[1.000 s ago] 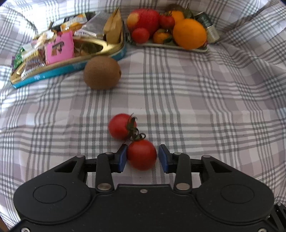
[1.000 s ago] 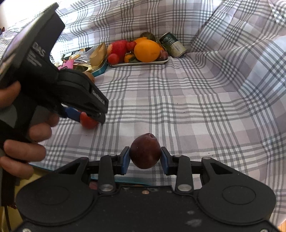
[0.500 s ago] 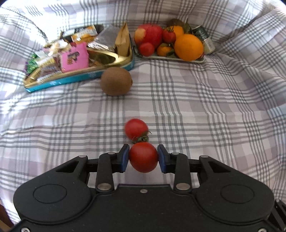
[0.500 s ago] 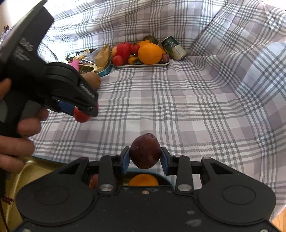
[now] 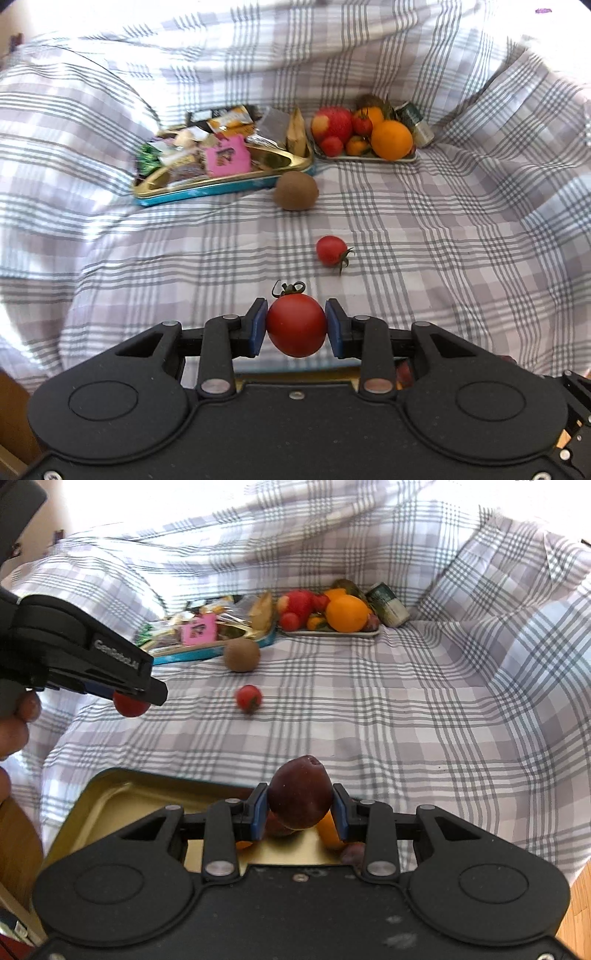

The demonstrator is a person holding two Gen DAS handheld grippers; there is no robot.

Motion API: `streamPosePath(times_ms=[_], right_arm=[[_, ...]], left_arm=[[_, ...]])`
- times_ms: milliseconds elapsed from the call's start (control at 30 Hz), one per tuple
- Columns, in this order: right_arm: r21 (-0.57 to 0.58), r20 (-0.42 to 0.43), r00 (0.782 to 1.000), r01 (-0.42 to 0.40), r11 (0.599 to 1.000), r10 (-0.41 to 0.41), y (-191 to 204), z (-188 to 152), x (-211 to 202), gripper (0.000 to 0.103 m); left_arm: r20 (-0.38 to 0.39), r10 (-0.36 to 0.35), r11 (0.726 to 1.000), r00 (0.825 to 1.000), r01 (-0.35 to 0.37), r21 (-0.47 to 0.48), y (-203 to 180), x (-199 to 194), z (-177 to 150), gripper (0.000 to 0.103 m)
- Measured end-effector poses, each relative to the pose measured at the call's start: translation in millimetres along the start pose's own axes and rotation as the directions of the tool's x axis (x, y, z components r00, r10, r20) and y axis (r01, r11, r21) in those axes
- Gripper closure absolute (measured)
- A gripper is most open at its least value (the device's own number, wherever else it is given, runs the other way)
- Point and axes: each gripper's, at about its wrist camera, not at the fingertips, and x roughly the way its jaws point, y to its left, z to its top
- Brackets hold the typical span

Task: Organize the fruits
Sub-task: 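Carry the cherry tomato and red plum over the gold tray with both tools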

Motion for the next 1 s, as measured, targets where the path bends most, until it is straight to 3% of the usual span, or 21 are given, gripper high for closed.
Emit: streamPosePath(times_ms=[200, 500, 700, 1000], right_arm=[[-0.028, 0.017, 0.998, -0.052, 0.998, 0.053, 17.8, -18.1, -32.4, 0.067], [-0.04, 0.032, 0.994, -0.103, 0.994, 0.105, 30.4, -46.6, -71.4, 0.067], [-0.027, 0.04, 0.995, -0.093, 0.995, 0.094, 25.8, -51.3, -83.0, 0.066], [-0.009, -0.028, 0.997, -0.068, 0.998, 0.067, 23.8, -61.8, -67.7, 0.066]], left_arm=[[0.047, 0.04, 0.999, 0.998, -0.04, 0.002, 6.5, -39.1, -28.4, 0.06], [0.034, 0.055, 0.998, 0.998, -0.054, -0.038, 8.6, -69.8, -70.6, 0.06], [0.025, 0.085, 0.995, 0.996, -0.084, -0.049, 4.5, -72.8, -92.6, 0.06], [-0.056, 0.097, 0.991, 0.994, -0.102, -0.084, 8.2, -52.0, -109.5, 0.06]])
